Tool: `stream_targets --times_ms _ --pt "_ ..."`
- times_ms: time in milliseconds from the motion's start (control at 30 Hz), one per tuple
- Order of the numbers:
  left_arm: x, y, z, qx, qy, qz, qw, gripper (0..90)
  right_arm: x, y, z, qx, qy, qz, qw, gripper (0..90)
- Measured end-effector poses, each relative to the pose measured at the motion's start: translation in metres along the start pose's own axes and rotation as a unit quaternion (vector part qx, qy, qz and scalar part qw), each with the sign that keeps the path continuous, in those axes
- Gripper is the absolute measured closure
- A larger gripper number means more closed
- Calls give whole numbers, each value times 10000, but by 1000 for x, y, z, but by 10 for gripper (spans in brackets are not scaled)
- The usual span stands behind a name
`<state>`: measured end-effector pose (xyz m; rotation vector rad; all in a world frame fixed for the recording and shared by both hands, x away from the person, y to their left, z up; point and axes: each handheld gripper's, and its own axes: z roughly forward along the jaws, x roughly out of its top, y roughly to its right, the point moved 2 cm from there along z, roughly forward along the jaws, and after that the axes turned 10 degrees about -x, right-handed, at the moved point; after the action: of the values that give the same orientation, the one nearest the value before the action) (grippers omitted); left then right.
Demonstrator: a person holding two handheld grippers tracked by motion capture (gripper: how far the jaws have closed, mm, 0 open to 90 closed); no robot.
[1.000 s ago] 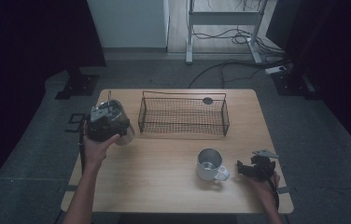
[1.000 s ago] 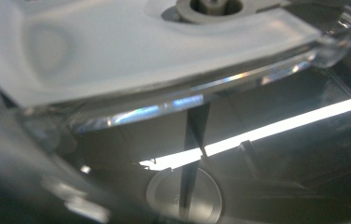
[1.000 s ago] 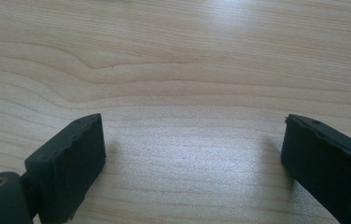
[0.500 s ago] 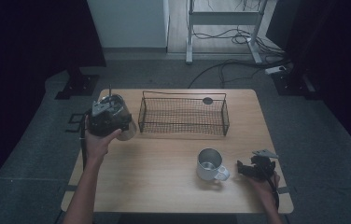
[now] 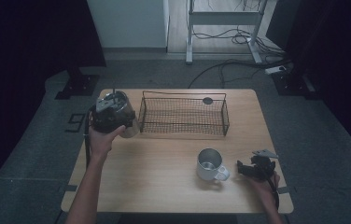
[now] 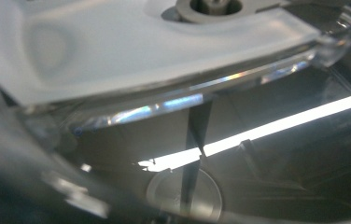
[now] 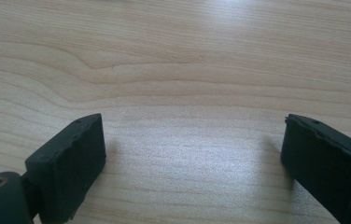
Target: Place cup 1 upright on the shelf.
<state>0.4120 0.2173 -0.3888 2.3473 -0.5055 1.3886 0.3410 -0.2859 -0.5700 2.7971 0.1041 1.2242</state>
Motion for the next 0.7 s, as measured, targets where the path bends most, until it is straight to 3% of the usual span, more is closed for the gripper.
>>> stream_targets --times_ms 367,700 --pt "11 16 13 -97 -11 140 9999 40 0 0 0 4 4 -7 10000 67" --pt "14 21 22 -155 -42 111 9998 40 0 0 0 13 -3 -11 10000 69"
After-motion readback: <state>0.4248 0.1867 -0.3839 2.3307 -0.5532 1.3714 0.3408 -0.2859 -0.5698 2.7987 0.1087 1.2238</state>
